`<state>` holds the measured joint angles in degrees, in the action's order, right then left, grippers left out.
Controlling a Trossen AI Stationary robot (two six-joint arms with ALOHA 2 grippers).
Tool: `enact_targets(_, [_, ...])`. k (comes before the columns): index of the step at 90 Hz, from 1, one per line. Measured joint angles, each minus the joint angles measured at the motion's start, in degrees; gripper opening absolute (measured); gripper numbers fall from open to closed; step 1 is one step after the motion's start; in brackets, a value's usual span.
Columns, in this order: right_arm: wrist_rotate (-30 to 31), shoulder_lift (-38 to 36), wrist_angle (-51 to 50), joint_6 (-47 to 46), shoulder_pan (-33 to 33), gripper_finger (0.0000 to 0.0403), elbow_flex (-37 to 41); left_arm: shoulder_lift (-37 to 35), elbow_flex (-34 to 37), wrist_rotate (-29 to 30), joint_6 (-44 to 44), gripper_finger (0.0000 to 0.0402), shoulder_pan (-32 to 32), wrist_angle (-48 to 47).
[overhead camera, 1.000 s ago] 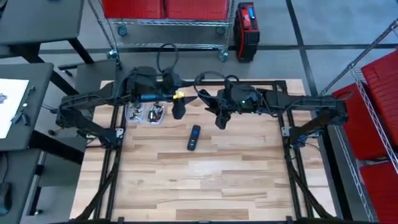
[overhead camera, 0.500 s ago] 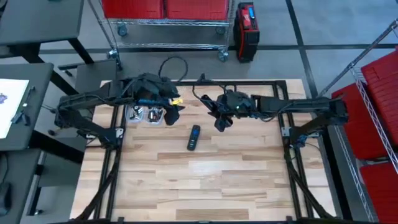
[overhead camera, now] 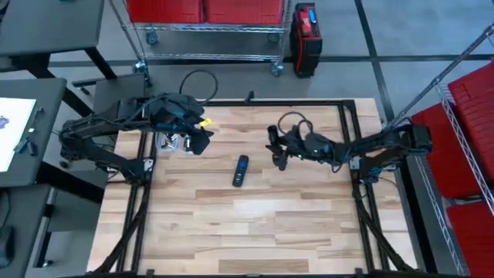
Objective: Insert battery
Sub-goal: Move the flashlight lid to the center
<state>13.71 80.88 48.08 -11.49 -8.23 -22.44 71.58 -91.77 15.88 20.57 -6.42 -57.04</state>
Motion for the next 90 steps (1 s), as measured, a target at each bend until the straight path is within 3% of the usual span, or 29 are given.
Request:
enact_targets(31, [1.51,0.44,9.45,3.03,-1.71,0.0139,5.81,0.01,0.00,-0.02,1.16,0.0239,0.00,1.95])
enact_targets(64, [1.35,16.64,27.93,4.30,-3.14,0.0139,2.15,0.01,0.00,-0.04,2.85,0.0239,0.00,4.72])
enact_targets(90, [1.08,23.08,32.63,4.48,-2.73,0.0139,1.97,0.01,0.00,-0.07,4.12,0.0239,0.01,4.47])
